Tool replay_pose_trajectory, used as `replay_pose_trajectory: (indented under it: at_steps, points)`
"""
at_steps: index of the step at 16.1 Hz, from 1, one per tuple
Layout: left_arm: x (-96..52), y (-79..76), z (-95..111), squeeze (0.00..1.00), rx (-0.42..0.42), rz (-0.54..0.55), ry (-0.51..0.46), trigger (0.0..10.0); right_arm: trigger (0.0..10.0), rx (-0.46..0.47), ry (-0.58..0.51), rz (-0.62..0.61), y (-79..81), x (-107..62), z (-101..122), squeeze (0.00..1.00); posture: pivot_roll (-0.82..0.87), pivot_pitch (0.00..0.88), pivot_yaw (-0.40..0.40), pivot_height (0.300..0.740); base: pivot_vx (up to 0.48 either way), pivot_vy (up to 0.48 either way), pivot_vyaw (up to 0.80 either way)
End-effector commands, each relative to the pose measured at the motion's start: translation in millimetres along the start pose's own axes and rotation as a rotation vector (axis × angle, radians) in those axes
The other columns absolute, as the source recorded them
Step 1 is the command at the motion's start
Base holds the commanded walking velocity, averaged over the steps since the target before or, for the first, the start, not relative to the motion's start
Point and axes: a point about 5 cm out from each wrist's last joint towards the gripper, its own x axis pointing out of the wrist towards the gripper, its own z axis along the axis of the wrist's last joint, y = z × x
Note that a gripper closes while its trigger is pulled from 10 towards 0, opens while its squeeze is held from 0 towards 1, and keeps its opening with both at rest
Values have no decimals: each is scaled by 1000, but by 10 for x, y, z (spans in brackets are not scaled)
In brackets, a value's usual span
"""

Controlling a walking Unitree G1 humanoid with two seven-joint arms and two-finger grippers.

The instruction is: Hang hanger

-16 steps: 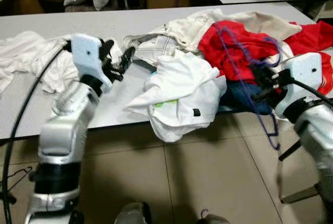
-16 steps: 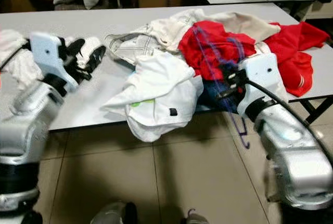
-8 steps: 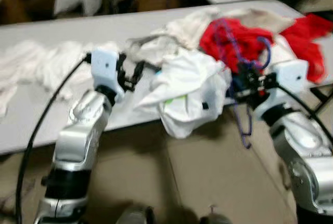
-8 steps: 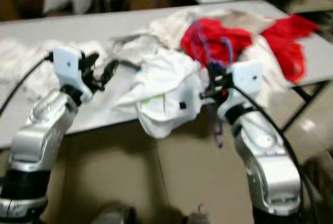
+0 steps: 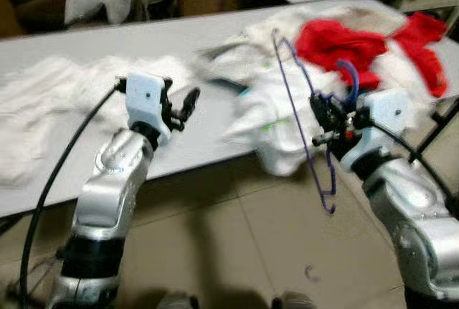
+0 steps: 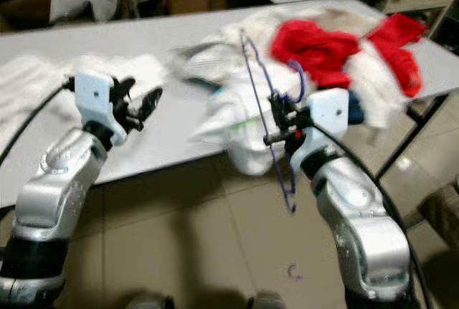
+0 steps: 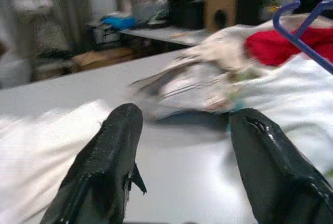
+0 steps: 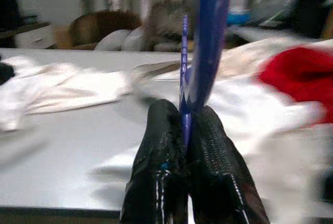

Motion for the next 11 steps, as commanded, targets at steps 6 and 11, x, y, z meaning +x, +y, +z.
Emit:
replay_pose_trajectory:
  at_steps: [6,11]
  points:
    - [-18,-6,-118,0,-3,20,31,10000,10000,-1,53,46,11,-44,-112,0,-110,0,2,740,0,387,0]
    - [-67,-97,-294,0,-17,-20,58,10000,10000,-92,223,-128,-293,-231,-549,0,-116,0,5,740,0,73,0]
